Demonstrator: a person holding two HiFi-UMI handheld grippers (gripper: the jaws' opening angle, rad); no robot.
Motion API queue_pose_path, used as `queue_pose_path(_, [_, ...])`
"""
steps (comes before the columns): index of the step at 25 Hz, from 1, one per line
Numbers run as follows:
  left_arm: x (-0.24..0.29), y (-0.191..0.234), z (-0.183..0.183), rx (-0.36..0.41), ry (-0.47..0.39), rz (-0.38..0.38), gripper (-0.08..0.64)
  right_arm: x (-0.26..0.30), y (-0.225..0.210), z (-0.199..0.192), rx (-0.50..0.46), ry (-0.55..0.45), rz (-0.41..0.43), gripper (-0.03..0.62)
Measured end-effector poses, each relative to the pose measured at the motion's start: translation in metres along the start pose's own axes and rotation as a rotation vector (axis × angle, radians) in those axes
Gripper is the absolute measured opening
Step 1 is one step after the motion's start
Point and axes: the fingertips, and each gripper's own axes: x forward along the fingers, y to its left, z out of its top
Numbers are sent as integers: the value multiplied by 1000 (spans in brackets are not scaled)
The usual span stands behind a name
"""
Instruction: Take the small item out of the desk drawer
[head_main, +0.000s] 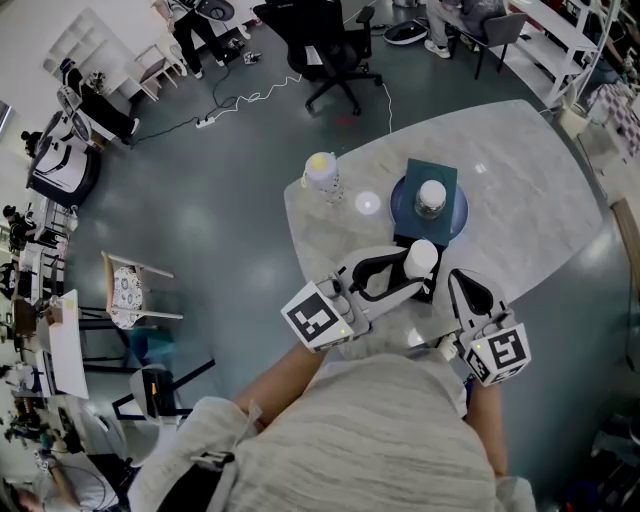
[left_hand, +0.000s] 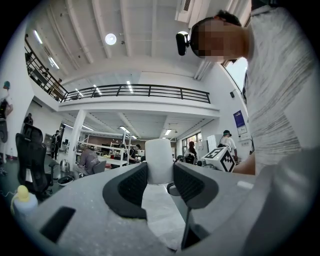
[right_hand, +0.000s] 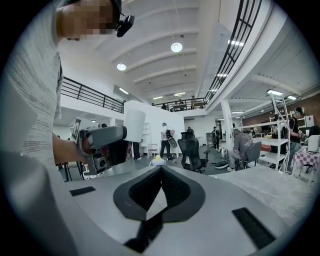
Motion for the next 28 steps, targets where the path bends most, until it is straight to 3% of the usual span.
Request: queue_pose_path(28, [0,-6,2,2,-13,0,176,-6,6,-3,-31,25,-14,9])
